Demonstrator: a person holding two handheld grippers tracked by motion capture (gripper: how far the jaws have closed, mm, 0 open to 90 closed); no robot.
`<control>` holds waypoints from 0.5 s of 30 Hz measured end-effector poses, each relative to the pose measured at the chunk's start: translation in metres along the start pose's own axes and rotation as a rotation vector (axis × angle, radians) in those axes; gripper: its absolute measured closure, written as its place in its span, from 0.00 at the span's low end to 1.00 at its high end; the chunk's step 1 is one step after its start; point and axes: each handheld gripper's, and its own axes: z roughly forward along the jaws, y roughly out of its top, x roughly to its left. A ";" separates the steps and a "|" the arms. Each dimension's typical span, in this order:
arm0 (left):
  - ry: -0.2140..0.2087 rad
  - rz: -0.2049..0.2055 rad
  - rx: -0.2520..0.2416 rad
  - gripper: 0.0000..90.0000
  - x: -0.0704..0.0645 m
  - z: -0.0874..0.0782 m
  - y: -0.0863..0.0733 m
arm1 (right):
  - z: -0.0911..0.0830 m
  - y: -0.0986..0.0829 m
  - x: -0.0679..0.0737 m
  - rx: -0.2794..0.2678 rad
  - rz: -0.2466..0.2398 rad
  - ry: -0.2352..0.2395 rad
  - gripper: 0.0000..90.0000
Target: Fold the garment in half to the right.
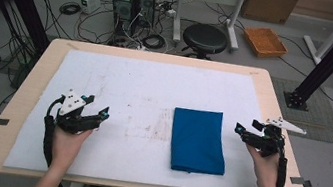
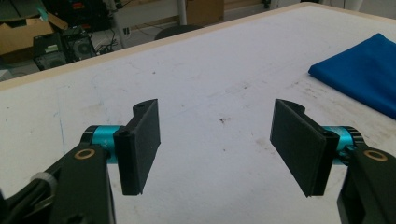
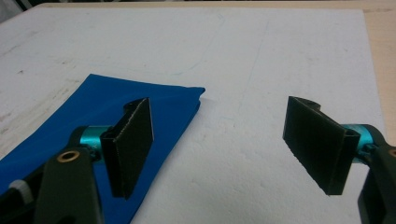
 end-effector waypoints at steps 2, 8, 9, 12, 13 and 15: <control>0.000 -0.001 0.003 0.37 0.000 0.000 -0.001 | 0.001 0.000 0.000 0.002 -0.005 -0.001 0.27; -0.003 0.001 0.002 0.37 -0.001 0.001 -0.001 | 0.000 0.000 -0.002 0.004 0.000 -0.005 0.27; -0.003 -0.001 0.002 0.37 -0.001 0.001 -0.001 | 0.000 -0.001 -0.002 0.005 0.000 -0.005 0.27; -0.003 -0.001 0.003 0.37 -0.001 0.000 -0.001 | 0.001 -0.001 -0.002 0.006 -0.001 -0.005 0.27; -0.002 0.000 0.002 0.37 -0.001 0.000 -0.001 | 0.001 0.000 -0.002 0.005 -0.004 -0.004 0.27; -0.002 0.000 0.003 0.37 -0.002 0.001 -0.002 | 0.001 0.000 -0.001 0.007 -0.003 -0.003 0.27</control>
